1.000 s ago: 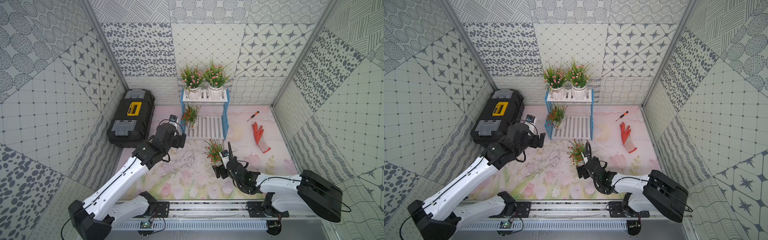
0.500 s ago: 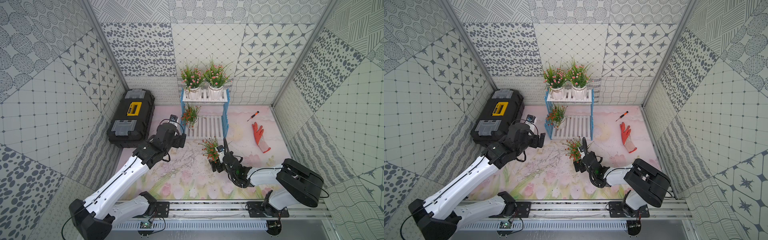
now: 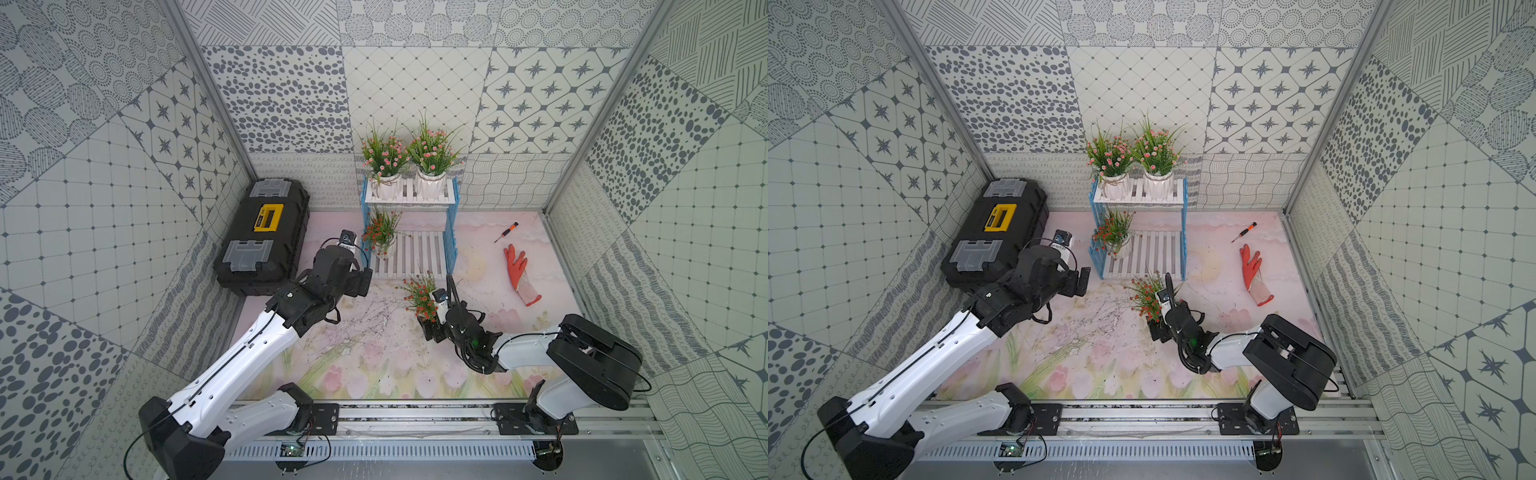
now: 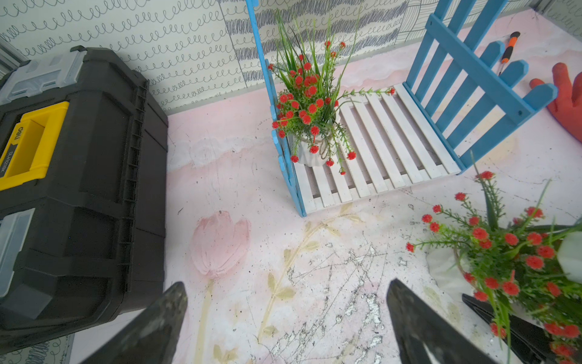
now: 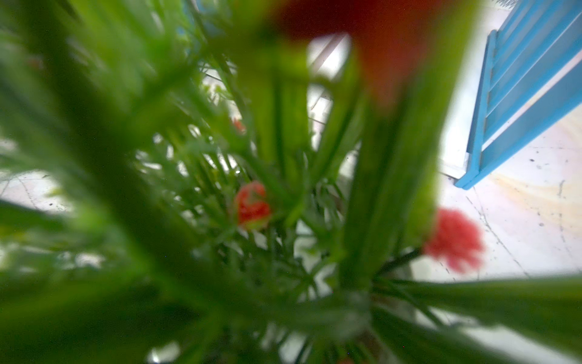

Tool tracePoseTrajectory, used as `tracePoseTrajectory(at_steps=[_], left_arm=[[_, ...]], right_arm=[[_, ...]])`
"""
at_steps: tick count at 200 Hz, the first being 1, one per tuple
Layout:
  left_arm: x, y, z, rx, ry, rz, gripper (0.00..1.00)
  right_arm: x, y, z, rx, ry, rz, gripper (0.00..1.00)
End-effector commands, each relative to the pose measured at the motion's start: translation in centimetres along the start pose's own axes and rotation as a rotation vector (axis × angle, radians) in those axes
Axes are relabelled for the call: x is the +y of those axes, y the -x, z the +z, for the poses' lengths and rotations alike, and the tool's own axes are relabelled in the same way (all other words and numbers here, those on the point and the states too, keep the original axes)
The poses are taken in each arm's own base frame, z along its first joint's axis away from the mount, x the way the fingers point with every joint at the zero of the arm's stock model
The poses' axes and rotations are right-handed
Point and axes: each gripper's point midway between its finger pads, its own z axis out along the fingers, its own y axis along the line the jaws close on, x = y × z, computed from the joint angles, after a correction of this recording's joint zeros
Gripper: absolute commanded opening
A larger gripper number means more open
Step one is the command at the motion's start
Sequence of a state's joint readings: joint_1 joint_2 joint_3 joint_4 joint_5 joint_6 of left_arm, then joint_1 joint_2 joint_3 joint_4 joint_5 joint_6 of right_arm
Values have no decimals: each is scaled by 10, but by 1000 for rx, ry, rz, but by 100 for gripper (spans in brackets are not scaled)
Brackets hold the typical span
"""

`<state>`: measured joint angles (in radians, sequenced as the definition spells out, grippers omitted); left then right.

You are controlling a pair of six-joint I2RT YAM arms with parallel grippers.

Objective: Place the baby's breath potted plants on the rack by color
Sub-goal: Pick up the baby's breath potted plant from the center of the board.

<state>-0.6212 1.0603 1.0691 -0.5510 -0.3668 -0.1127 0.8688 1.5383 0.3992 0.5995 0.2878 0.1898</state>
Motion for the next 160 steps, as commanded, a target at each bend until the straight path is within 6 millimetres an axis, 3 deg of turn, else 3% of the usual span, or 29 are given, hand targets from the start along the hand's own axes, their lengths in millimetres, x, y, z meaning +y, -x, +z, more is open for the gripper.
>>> tracePoseTrajectory(at_steps=[1, 28, 99, 120, 125, 160], left_arm=[[5, 2, -2, -3, 17, -7, 98], [6, 1, -2, 1, 22, -4, 99], [6, -3, 0, 8, 29, -4, 98], [6, -4, 0, 8, 27, -8, 99], [6, -4, 0, 9, 26, -9, 99], [9, -5, -4, 0, 32, -17, 98]], right_arm=[[5, 25, 2, -77, 16, 11, 68], [6, 36, -6, -103, 26, 10, 66], [9, 100, -36, -231, 44, -23, 63], [9, 108, -32, -229, 32, -54, 63], [11, 122, -31, -250, 36, -52, 63], [5, 151, -7, -256, 65, -38, 63]])
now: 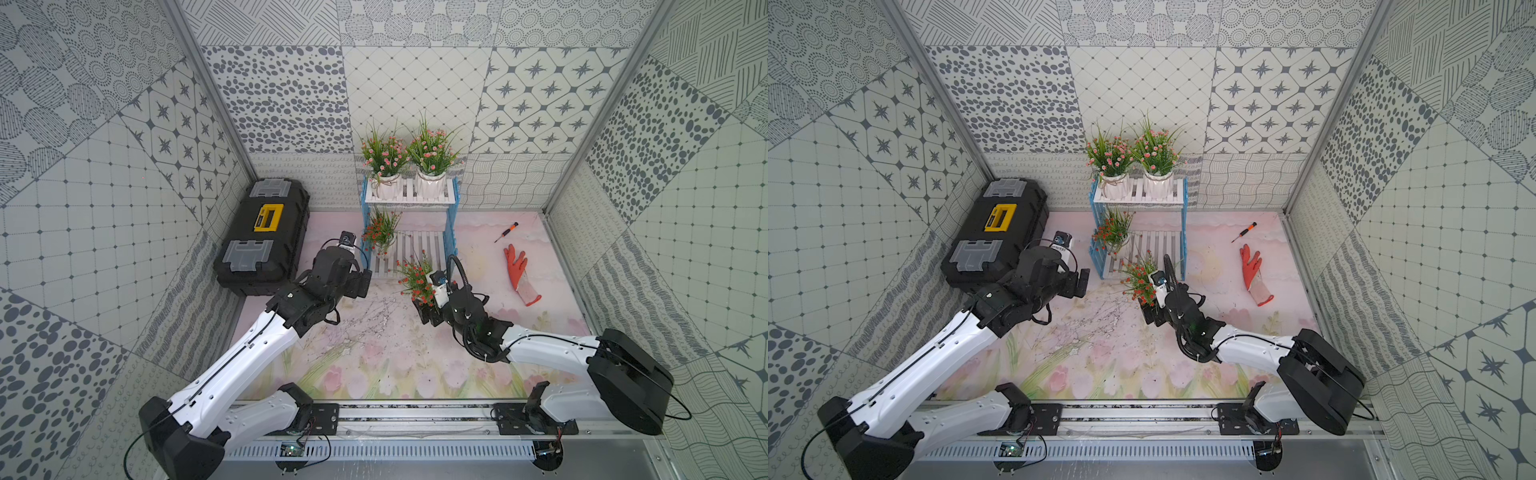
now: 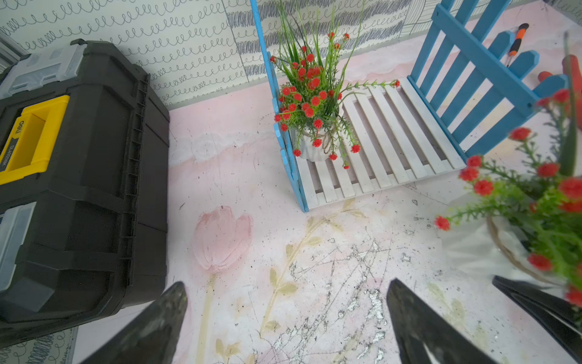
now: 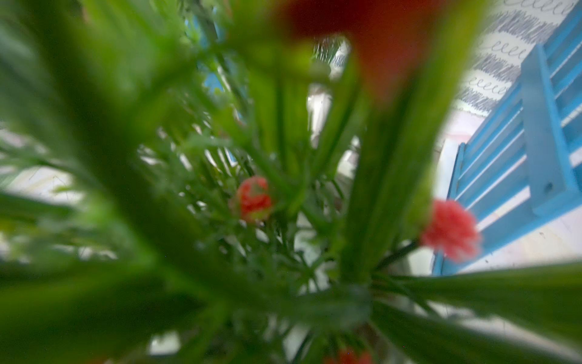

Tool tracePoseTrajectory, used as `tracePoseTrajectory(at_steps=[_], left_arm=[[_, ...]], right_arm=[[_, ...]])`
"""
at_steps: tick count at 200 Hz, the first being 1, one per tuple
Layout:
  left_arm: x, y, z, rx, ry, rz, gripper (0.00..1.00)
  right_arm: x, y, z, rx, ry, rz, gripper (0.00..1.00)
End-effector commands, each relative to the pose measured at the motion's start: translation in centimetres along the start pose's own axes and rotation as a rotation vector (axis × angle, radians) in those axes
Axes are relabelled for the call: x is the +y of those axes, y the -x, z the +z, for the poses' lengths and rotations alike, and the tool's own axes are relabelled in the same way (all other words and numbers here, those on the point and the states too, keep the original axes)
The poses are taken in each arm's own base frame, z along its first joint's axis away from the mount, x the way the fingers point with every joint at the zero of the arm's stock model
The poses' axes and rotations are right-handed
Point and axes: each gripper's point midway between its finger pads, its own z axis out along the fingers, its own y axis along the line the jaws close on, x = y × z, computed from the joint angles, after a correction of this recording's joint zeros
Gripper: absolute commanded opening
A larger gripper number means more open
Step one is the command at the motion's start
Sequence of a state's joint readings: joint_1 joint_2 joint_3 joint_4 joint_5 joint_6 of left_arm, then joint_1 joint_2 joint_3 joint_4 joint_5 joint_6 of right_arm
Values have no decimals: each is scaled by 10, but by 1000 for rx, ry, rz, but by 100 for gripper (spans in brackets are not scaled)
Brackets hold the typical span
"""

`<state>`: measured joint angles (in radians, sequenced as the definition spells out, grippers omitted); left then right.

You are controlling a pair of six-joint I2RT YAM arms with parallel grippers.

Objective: Place the baby's breath potted plants on the rack by color
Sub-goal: Pick up the baby's breath potted plant from the center of the board, then place the baby's breath potted plant on the rack.

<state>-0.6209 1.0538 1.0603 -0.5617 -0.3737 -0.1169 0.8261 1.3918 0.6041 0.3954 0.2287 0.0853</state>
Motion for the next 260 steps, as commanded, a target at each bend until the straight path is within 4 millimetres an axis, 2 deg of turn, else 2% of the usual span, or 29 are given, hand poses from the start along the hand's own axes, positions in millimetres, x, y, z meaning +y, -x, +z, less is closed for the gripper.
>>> tracePoseTrajectory(at_steps=[1, 45, 95, 129, 160, 260], left_arm=[[7, 0, -4, -11, 24, -18, 99], [11, -5, -10, -6, 33, -31, 99], [10, 0, -16, -34, 12, -68, 99], [12, 0, -22, -44, 7, -93, 98], [14, 1, -25, -50, 11, -93, 98], [9, 1, -15, -33, 10, -83, 99]], right_arm=[[-5, 52, 14, -125, 21, 11, 63], [-26, 73, 54, -105, -20, 8, 64], [-50, 77, 98, -63, -50, 9, 64], [-69, 71, 121, -39, -84, 39, 64], [-88, 64, 138, -33, -121, 72, 65], [-105, 59, 170, -9, -129, 85, 66]])
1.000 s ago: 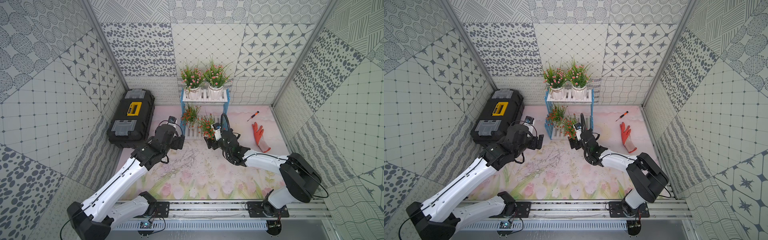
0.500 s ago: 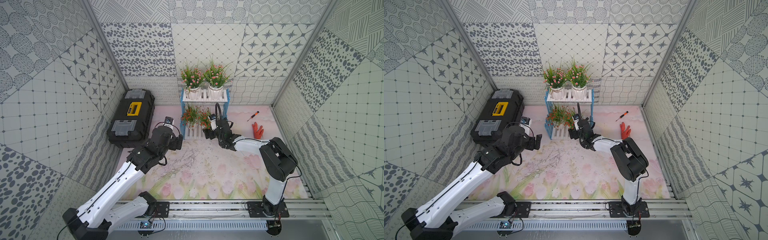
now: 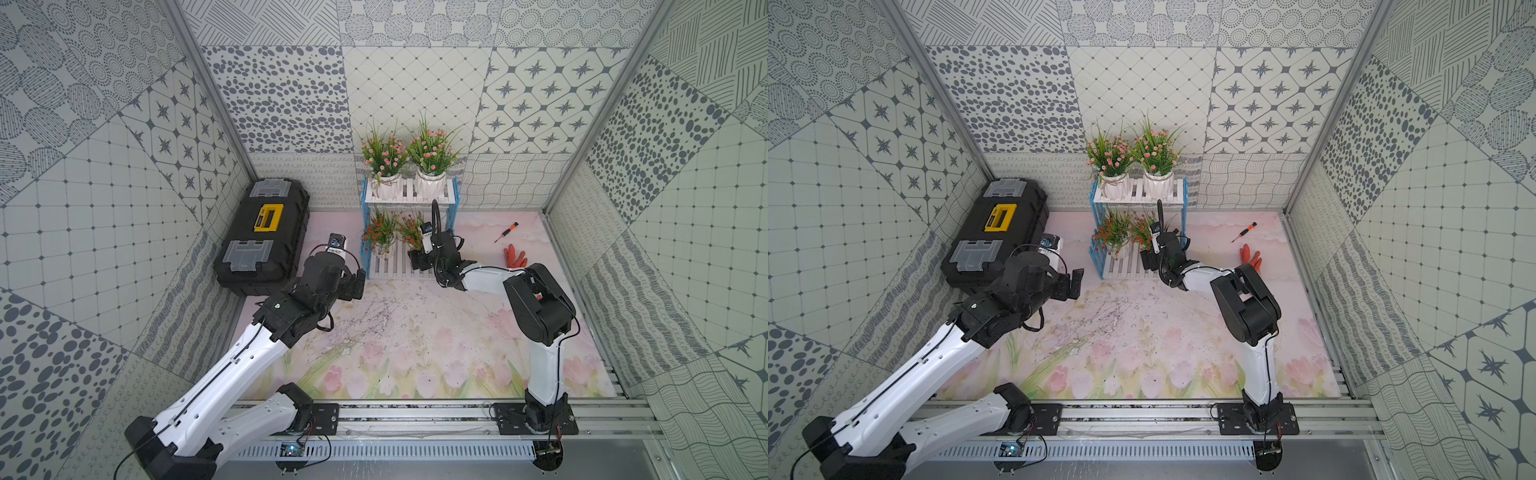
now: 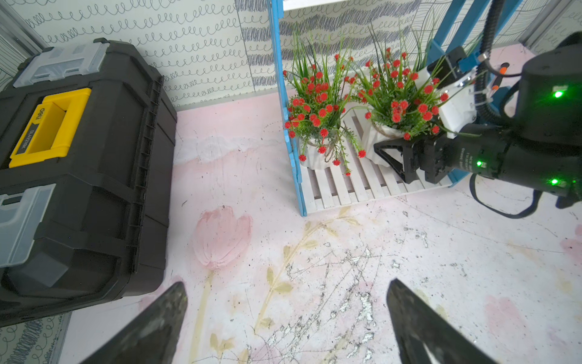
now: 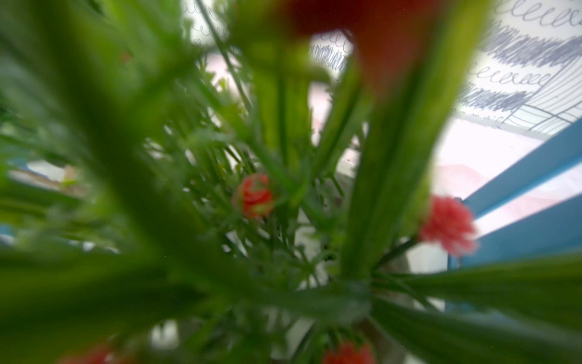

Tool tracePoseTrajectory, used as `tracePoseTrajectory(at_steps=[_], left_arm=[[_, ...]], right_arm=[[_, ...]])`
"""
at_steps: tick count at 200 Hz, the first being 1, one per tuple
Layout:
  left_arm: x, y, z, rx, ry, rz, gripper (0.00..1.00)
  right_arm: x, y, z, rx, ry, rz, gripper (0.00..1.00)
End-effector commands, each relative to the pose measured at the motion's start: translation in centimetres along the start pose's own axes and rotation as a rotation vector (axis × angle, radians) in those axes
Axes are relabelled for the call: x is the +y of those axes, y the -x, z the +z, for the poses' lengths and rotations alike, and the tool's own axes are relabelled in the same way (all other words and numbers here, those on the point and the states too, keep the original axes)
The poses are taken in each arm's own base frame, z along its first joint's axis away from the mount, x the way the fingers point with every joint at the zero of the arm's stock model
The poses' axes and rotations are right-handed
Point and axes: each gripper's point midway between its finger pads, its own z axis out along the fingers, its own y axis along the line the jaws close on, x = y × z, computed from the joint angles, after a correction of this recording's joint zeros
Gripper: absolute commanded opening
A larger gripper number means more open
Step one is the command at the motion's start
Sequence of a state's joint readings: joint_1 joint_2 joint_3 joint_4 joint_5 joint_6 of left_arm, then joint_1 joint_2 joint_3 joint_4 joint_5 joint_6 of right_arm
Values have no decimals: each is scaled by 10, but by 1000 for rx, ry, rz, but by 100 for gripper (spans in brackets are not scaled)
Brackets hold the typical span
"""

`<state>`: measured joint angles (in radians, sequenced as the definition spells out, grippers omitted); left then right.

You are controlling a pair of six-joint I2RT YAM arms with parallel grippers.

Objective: Place the baby's breath potted plants on the rack by color
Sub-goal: Place the baby's breath potted plant on the rack.

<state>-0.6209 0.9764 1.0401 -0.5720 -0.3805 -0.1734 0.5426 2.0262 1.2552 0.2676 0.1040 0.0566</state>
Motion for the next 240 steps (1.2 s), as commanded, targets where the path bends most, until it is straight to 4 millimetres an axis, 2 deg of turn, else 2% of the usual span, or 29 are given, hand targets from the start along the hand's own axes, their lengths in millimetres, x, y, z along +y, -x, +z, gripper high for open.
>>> tracePoseTrajectory(at_steps=[1, 34, 87, 120, 144, 157, 164, 199, 240], left_arm=[[1, 0, 3, 12, 10, -9, 99], [-1, 0, 6, 13, 5, -17, 98], [1, 2, 1, 5, 7, -26, 99], [2, 1, 0, 7, 10, -29, 98], [2, 0, 1, 7, 10, -34, 99], [1, 0, 1, 7, 2, -38, 99], [0, 0, 2, 9, 0, -43, 99], [0, -2, 3, 14, 2, -43, 99], [1, -4, 4, 14, 7, -44, 99]], right_arm=[[-1, 42, 2, -124, 16, 20, 66], [-5, 35, 13, -95, 15, 32, 67], [-7, 29, 18, -82, 20, 51, 67], [-8, 24, 17, -75, 21, 67, 73], [-11, 22, 13, -89, 1, 102, 87], [-8, 22, 10, -99, 21, 112, 91], [-6, 22, 9, -101, 31, 118, 98], [-3, 24, 1, -109, 57, 136, 98], [-4, 23, -18, -123, 57, 150, 98]])
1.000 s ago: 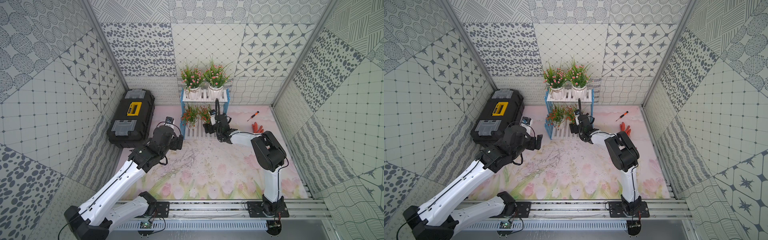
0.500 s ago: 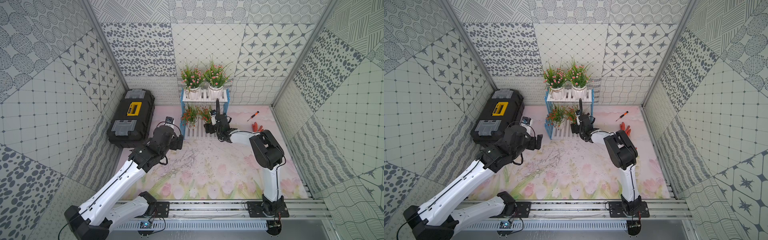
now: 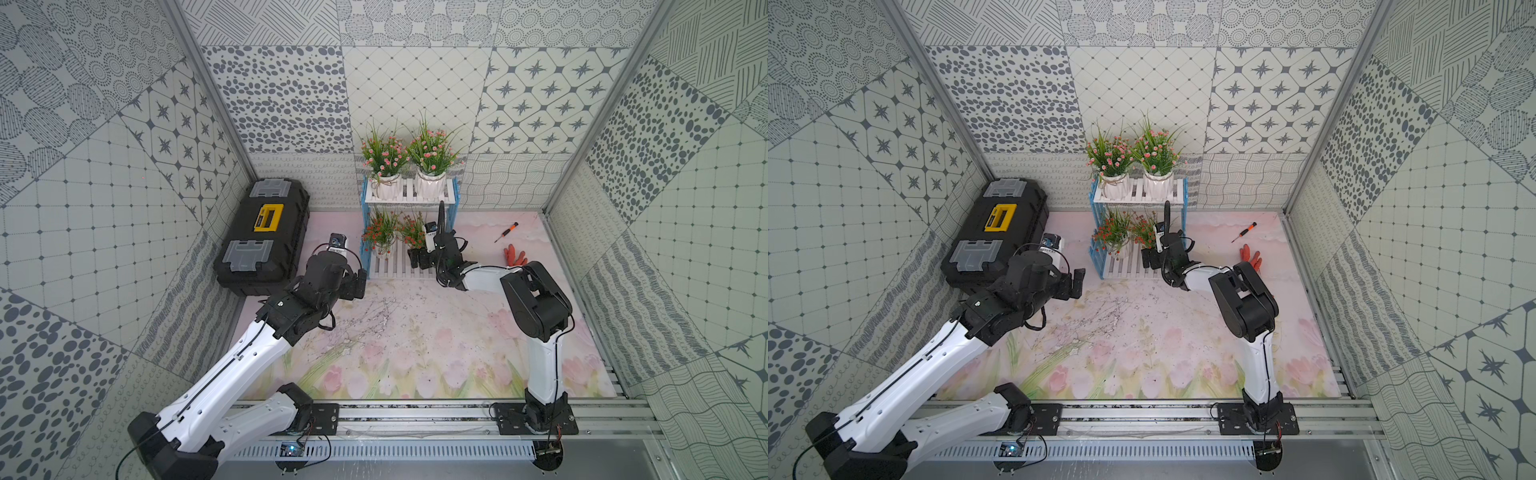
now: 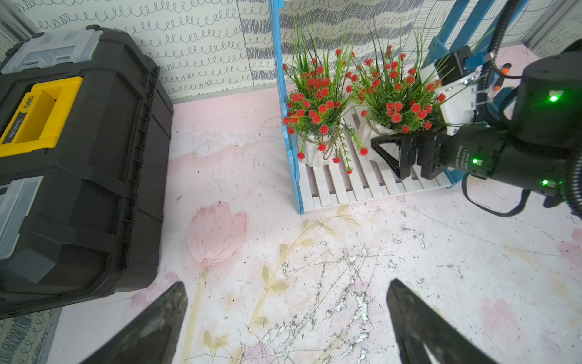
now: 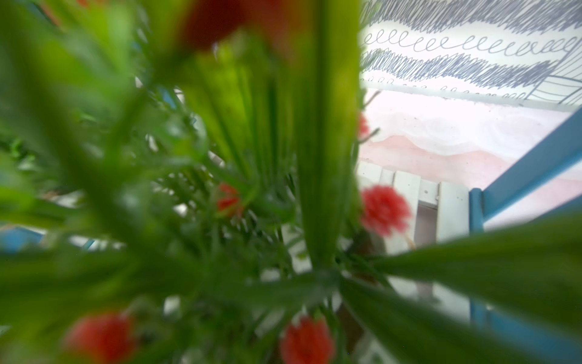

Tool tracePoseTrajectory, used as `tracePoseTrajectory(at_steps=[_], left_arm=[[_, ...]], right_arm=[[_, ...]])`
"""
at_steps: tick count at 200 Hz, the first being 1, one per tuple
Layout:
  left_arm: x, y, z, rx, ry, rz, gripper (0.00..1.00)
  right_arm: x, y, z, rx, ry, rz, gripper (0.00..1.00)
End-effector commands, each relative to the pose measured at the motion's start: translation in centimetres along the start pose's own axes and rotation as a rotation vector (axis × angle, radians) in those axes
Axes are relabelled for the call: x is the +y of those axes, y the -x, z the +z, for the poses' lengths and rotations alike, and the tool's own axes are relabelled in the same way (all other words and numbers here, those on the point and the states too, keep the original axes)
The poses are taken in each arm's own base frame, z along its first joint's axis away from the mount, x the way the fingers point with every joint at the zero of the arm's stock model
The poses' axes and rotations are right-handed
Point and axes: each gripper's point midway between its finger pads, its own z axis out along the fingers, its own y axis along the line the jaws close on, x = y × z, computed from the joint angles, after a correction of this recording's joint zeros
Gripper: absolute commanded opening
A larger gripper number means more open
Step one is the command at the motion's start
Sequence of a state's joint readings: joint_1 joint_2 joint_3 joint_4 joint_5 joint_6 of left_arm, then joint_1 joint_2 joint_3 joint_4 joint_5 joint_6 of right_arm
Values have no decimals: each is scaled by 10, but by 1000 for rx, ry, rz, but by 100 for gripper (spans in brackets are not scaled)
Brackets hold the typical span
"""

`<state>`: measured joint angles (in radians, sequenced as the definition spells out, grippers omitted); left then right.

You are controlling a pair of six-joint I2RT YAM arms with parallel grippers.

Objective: Place the baby's breath potted plants on the rack by color
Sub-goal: Place the baby's breath potted plant on the rack.

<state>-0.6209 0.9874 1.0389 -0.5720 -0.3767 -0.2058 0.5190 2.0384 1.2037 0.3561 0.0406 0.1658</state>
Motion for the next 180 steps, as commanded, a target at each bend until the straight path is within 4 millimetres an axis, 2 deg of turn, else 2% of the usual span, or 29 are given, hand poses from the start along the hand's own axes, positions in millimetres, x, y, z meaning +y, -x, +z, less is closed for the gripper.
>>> tracePoseTrajectory(at_steps=[1, 35, 56, 99, 149, 180], left_arm=[[2, -2, 2, 3, 9, -15, 99], [-2, -5, 6, 14, -6, -10, 98], [-6, -5, 9, 23, -18, -11, 99], [-1, -8, 15, 25, 21, -39, 99], [-5, -13, 31, 66, 33, -10, 98], [2, -14, 36, 69, 68, -27, 99]], right_arm=[[4, 32, -20, -103, 18, 27, 98], [3, 31, -43, -116, -2, 32, 98], [12, 28, -61, -123, -5, 8, 98], [33, 28, -102, -121, -18, -40, 98], [31, 27, -129, -90, -22, -45, 98], [27, 38, -172, -109, -50, -22, 98]])
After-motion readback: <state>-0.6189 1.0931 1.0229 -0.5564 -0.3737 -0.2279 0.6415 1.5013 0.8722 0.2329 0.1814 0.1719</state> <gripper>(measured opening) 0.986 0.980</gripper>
